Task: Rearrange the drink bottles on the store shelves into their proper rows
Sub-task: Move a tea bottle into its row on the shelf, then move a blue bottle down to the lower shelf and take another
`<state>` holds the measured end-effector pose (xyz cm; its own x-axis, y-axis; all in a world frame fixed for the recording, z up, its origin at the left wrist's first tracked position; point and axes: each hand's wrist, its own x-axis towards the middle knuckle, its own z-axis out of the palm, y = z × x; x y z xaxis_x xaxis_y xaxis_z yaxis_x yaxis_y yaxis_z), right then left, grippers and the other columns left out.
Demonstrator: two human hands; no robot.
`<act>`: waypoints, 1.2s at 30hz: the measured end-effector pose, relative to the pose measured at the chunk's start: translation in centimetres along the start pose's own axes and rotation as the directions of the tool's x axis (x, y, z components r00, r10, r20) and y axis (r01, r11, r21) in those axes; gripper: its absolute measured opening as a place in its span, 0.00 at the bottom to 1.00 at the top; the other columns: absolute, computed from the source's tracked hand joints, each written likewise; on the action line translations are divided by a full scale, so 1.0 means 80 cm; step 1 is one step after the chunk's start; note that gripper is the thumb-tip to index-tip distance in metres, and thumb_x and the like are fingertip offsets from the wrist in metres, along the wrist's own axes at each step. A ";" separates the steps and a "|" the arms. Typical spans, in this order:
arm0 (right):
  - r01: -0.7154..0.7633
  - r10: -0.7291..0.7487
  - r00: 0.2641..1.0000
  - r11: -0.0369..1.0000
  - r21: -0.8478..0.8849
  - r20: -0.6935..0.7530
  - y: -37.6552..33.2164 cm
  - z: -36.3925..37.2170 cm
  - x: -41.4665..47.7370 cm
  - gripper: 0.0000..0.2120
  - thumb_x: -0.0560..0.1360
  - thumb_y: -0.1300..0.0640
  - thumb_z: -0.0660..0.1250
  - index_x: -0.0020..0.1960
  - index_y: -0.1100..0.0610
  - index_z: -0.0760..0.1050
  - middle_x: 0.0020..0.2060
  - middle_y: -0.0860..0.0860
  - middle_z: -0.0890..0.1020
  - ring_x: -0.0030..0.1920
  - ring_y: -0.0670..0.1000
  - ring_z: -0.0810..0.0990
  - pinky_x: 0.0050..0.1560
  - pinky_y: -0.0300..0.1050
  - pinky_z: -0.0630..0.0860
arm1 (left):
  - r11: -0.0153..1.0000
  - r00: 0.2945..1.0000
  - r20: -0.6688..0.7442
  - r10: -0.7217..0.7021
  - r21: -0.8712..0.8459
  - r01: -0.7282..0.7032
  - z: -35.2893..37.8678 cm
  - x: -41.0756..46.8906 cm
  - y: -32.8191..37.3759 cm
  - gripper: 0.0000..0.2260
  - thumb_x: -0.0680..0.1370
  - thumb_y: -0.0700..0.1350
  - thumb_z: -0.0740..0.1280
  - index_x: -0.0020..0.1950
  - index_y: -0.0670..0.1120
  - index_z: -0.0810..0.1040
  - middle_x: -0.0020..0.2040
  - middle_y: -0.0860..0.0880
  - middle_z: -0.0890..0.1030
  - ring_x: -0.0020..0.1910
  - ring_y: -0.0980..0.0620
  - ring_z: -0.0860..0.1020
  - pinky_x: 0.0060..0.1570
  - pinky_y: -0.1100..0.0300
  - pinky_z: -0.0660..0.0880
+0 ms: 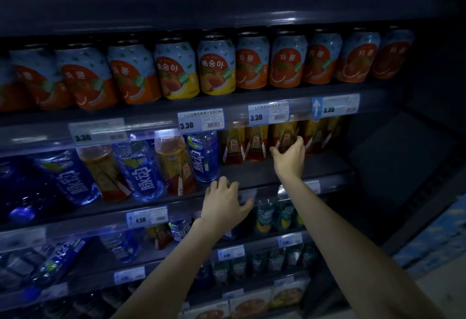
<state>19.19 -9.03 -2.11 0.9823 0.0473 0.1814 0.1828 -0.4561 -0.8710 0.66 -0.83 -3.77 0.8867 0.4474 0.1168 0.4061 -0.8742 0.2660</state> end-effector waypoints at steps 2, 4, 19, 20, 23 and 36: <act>0.051 -0.053 0.998 0.996 -0.070 -0.030 -0.003 0.002 -0.019 0.38 0.72 0.52 0.74 0.75 0.61 0.59 0.71 0.59 0.67 0.68 0.61 0.70 0.64 0.57 0.71 | 0.999 1.000 0.027 0.015 -0.052 -0.013 -0.006 -0.002 -0.001 0.29 0.77 0.64 0.58 0.71 0.47 0.67 0.65 0.46 0.69 0.65 0.43 0.65 0.65 0.47 0.65; 0.151 -0.158 0.987 0.980 -0.129 -0.040 -0.006 0.004 -0.045 0.35 0.73 0.50 0.72 0.74 0.61 0.61 0.70 0.59 0.68 0.68 0.60 0.69 0.66 0.57 0.68 | 0.992 0.999 -0.011 0.045 -0.113 -0.046 -0.012 -0.009 -0.004 0.27 0.77 0.61 0.59 0.71 0.47 0.67 0.66 0.47 0.68 0.67 0.45 0.64 0.66 0.46 0.64; 0.556 -0.545 0.825 0.830 -0.045 0.153 -0.067 0.085 -0.262 0.25 0.77 0.49 0.68 0.68 0.62 0.70 0.62 0.57 0.76 0.63 0.57 0.73 0.66 0.54 0.69 | 0.983 0.939 -0.334 -0.079 -0.181 0.019 -0.078 -0.119 -0.172 0.21 0.77 0.53 0.65 0.66 0.42 0.74 0.60 0.46 0.76 0.61 0.47 0.73 0.61 0.52 0.70; 0.557 -0.545 0.823 0.830 -0.037 0.162 -0.073 0.093 -0.275 0.25 0.77 0.49 0.68 0.68 0.62 0.70 0.62 0.57 0.76 0.63 0.57 0.73 0.65 0.53 0.69 | 0.984 0.936 -0.338 -0.102 -0.169 0.046 -0.084 -0.131 -0.191 0.21 0.77 0.53 0.65 0.66 0.43 0.74 0.60 0.46 0.76 0.61 0.47 0.73 0.61 0.52 0.70; 0.559 -0.545 0.816 0.829 -0.021 0.190 -0.097 0.118 -0.317 0.24 0.76 0.50 0.69 0.67 0.63 0.71 0.60 0.57 0.77 0.62 0.57 0.74 0.65 0.54 0.71 | 0.985 0.927 -0.342 -0.153 -0.126 0.116 -0.099 -0.163 -0.246 0.22 0.77 0.56 0.64 0.65 0.43 0.74 0.60 0.47 0.77 0.61 0.47 0.73 0.60 0.51 0.71; 0.699 -0.565 0.675 0.696 -0.167 0.474 -0.157 0.227 -0.446 0.30 0.79 0.40 0.59 0.74 0.58 0.64 0.69 0.55 0.70 0.71 0.55 0.66 0.73 0.52 0.59 | 0.950 0.909 -0.279 -0.309 -0.126 0.284 -0.141 -0.240 -0.417 0.27 0.78 0.61 0.59 0.71 0.46 0.68 0.67 0.45 0.71 0.66 0.45 0.68 0.65 0.47 0.66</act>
<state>-17.36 11.12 -5.95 0.5800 0.7110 0.3976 0.8065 -0.4324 -0.4032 -32.39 21.89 -4.06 0.6188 0.7296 0.2911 0.6103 -0.6799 0.4066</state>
